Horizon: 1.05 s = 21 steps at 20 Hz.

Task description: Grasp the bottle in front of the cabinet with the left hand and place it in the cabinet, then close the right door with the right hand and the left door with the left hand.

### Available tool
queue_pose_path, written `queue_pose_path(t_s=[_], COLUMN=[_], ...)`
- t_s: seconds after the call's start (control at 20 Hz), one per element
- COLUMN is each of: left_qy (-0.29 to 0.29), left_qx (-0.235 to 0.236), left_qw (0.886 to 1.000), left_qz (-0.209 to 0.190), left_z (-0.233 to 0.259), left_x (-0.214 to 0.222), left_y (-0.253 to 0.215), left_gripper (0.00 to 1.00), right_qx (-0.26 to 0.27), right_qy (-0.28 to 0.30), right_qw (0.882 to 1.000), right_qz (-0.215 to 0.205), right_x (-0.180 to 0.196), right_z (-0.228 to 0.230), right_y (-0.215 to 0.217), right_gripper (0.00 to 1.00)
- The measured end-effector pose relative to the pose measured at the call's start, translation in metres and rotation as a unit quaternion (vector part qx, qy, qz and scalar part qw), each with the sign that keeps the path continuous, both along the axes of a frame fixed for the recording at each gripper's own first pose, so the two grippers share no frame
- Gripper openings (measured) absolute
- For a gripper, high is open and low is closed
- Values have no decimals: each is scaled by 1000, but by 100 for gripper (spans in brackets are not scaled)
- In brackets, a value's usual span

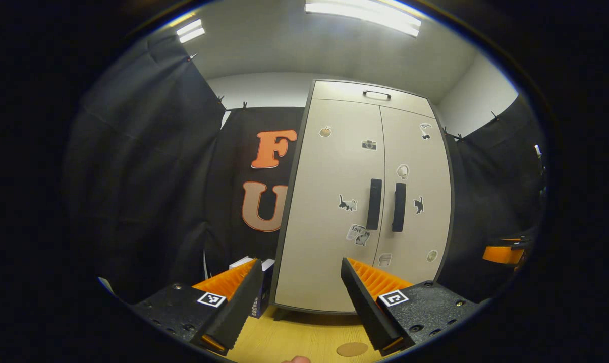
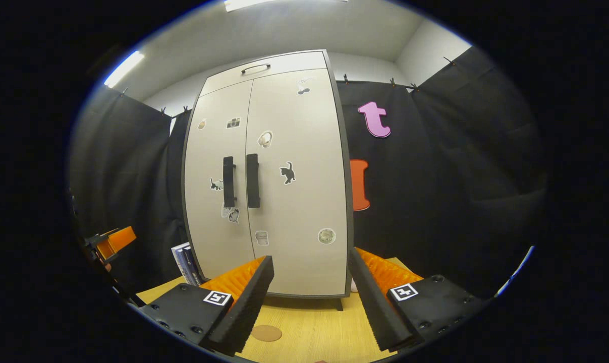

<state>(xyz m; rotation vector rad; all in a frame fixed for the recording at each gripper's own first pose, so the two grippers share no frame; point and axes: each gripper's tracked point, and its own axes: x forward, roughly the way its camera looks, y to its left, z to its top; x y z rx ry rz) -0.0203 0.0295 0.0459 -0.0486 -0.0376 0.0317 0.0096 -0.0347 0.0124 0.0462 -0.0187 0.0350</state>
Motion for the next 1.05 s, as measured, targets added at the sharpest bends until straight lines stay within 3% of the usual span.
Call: queue_pose_path(t_s=[1.05], left_qy=[-5], left_qx=[-4], left_qw=[1000], left_qz=[-11], left_z=[-3], left_x=[11], left_y=[-1], left_gripper=[95], right_qx=[5], right_qy=[-2], right_qw=[1000], right_qz=[-7], right_x=[7], right_z=[1], right_y=[1], right_gripper=[98])
